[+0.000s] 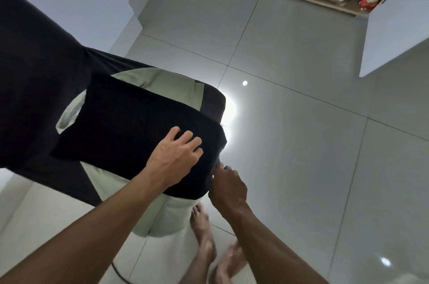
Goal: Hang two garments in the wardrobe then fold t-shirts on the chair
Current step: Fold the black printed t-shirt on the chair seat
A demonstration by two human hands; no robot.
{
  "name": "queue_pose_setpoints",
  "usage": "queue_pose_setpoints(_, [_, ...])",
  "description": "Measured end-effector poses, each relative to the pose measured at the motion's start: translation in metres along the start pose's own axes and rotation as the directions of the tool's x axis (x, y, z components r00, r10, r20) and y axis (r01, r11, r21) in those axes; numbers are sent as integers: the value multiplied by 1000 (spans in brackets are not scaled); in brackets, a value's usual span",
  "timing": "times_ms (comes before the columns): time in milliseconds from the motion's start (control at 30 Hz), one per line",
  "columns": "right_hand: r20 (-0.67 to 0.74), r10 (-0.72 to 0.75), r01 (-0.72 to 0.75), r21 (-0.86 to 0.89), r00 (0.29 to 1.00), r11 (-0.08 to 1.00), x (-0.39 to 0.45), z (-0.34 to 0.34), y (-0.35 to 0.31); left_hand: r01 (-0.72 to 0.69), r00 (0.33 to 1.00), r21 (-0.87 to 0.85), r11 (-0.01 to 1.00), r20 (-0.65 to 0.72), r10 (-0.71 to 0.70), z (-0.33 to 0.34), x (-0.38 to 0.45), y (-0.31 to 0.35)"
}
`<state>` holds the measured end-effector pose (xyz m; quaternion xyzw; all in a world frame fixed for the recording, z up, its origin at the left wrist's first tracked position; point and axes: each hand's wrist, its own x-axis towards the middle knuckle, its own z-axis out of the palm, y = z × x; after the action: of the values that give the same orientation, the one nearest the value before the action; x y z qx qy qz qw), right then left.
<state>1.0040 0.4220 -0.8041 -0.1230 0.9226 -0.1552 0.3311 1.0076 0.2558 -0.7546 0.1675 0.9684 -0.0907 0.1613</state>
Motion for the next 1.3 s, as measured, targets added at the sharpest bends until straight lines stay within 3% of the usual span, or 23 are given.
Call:
queue_pose_setpoints(100, [34, 6, -4, -54, 999, 999, 5, -18, 5, 1, 1000, -59, 998, 23, 1, -6, -1, -1])
queue_pose_setpoints(267, [47, 25, -25, 4, 999, 1000, 27, -53, 2, 67, 949, -140, 988, 315, -20, -13, -1, 5])
queue_pose_setpoints(433, [70, -96, 90, 91, 993, 992, 72, -86, -12, 215, 943, -242, 946, 302, -137, -7, 1, 12])
queue_pose_setpoints(667, [212, -73, 45, 137, 975, 990, 113, -91, -12, 472, 840, -281, 835, 429, -331, -13, 23, 29])
queue_pose_setpoints(867, [283, -150, 91, 212, 947, 973, 135, -98, -1, 657, 751, -361, 662, 394, -530, -6, 25, 55])
queue_pose_setpoints(933, [339, -203, 131, 222, 919, 966, 145, -102, 3, 763, 641, -379, 523, 343, -686, 1, 24, 77])
queue_pose_setpoints(967, [363, -239, 172, 207, 901, 963, 150, -104, 7, 830, 532, -392, 396, 343, -774, 1, 26, 91])
queue_pose_setpoints(1033, [379, -272, 207, 203, 884, 957, 157, -104, 11, 917, 244, -397, 45, 468, -849, 1, 26, 116])
queue_pose_setpoints(1067, [394, -289, 224, 202, 873, 953, 162, -104, 15, 903, 45, -377, -206, 559, -828, 0, 31, 128])
queue_pose_setpoints(1100, [404, -300, 236, 202, 864, 951, 166, -104, 18, 807, -150, -348, -478, 663, -734, 1, 36, 136])
queue_pose_setpoints(1133, [411, -303, 240, 199, 860, 950, 171, -103, 21, 620, -307, -314, -719, 747, -590, 4, 42, 142])
queue_pose_setpoints(1167, [419, -305, 241, 199, 855, 950, 175, -102, 23, 398, -398, -288, -871, 802, -447, 9, 47, 146])
queue_pose_setpoints(1200, [427, -306, 242, 198, 851, 950, 180, -100, 27, 197, -423, -287, -938, 838, -345, 19, 53, 151])
queue_pose_setpoints(1233, [430, -303, 235, 206, 850, 950, 184, -101, 27, 71, -404, -290, -954, 866, -294, 27, 56, 149])
queue_pose_setpoints(1300, [461, -323, 244, 224, 827, 944, 190, -95, 32, -94, -399, -303, -948, 884, -243, 45, 62, 153])
